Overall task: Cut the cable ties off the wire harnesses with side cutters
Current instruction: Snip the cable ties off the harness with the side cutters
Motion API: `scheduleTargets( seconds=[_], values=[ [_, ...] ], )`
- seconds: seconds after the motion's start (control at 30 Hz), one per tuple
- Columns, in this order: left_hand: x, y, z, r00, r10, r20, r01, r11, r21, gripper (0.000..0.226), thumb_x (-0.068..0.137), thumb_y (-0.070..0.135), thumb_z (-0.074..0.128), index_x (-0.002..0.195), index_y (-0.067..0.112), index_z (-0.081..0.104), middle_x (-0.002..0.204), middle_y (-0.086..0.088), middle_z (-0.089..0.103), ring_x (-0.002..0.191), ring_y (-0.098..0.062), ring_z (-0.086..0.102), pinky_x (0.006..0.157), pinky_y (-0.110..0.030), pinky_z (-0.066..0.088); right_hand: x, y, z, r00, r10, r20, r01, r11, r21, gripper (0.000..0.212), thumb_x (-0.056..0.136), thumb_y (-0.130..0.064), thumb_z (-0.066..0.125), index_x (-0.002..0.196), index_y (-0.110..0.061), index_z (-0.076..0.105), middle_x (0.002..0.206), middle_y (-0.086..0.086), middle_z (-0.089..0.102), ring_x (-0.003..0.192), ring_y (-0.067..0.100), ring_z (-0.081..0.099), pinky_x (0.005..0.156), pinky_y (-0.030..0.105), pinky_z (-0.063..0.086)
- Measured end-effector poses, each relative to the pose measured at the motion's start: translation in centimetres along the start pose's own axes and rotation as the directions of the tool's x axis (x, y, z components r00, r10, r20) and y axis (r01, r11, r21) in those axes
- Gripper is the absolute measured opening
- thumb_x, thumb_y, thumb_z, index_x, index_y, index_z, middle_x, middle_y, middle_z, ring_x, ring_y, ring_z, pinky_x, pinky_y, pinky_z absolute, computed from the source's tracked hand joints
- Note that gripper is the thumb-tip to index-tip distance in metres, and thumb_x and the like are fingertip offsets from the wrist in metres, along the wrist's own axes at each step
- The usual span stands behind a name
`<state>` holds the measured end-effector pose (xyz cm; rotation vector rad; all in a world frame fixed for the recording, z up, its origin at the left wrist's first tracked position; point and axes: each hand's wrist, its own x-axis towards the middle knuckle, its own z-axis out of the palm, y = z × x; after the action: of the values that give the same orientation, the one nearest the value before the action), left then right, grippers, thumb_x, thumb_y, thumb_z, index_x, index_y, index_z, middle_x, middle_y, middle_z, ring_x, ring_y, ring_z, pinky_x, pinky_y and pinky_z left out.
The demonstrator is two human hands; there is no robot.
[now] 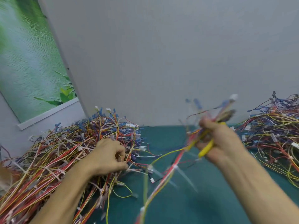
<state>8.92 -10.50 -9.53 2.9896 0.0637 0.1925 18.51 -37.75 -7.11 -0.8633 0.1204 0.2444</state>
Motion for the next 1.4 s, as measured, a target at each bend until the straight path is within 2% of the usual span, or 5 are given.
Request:
scheduleTargets(
  seconds=[0.5, 0.9, 1.1, 1.27, 1.4],
  values=[
    [-1.2, 4.6, 5.0, 0.977, 0.141, 0.157, -0.197, 0.873, 0.445, 0.049, 0.093, 0.040, 0.047, 0.140, 0.027, 0.042, 0.148, 0.006, 0.035, 0.143, -0.013, 0.016, 0.113, -0.037, -0.017, 3.9, -3.6, -9.7, 0.916, -0.105, -0.387, 0.058, 0.990, -0.131, 0.019, 0.095, -0.002, 0.052, 0.083, -0.016, 0.048, 0.064, 0.000, 0.045, 0.045, 0.011, 0.046, 0.036, 0.024, 0.039],
    [-5.0, -3.3, 4.1, 0.936, 0.040, 0.349, -0.233, 0.814, 0.532, 0.101, 0.076, 0.011, 0.047, 0.147, 0.041, -0.018, 0.160, 0.011, -0.015, 0.137, -0.010, -0.032, 0.106, -0.044, -0.030, 3.8, -5.8, -11.9, 0.871, -0.147, -0.468, 0.165, 0.986, -0.002, 0.038, 0.097, -0.005, 0.052, 0.131, -0.017, 0.044, 0.115, 0.000, 0.053, 0.107, 0.018, 0.060, 0.087, 0.045, 0.053],
    [-6.1, 5.0, 4.4, 0.902, 0.422, -0.091, -0.378, 0.874, 0.304, 0.025, 0.074, 0.034, 0.066, 0.098, 0.027, 0.071, 0.116, 0.002, 0.064, 0.111, -0.023, 0.060, 0.092, -0.043, 0.053, 3.6, -5.5, -11.4, 0.882, -0.127, -0.454, 0.131, 0.991, -0.023, 0.026, 0.094, -0.003, 0.055, 0.112, -0.020, 0.048, 0.091, -0.003, 0.056, 0.089, 0.017, 0.061, 0.092, 0.047, 0.050],
    [-8.2, 11.6, 5.9, 0.957, -0.030, 0.289, -0.022, 0.985, 0.173, 0.063, 0.076, 0.082, 0.038, 0.108, 0.028, 0.043, 0.111, 0.004, 0.046, 0.112, -0.019, 0.049, 0.088, -0.036, 0.041, 2.3, -4.8, -11.1, 0.871, -0.182, -0.457, 0.126, 0.980, -0.152, 0.018, 0.094, -0.007, 0.058, 0.080, -0.010, 0.047, 0.069, 0.004, 0.057, 0.055, 0.021, 0.062, 0.038, 0.031, 0.050],
    [-8.9, 11.7, 5.2, 0.920, -0.172, 0.353, 0.177, 0.984, 0.019, 0.041, 0.081, 0.040, 0.054, 0.112, 0.037, 0.028, 0.109, 0.006, 0.060, 0.105, -0.021, 0.056, 0.092, -0.036, 0.045, 0.6, -5.1, -10.4, 0.879, -0.186, -0.438, 0.099, 0.972, -0.212, 0.031, 0.098, -0.008, 0.051, 0.069, -0.004, 0.039, 0.028, 0.003, 0.046, 0.020, 0.017, 0.046, 0.019, 0.024, 0.032]
  ],
)
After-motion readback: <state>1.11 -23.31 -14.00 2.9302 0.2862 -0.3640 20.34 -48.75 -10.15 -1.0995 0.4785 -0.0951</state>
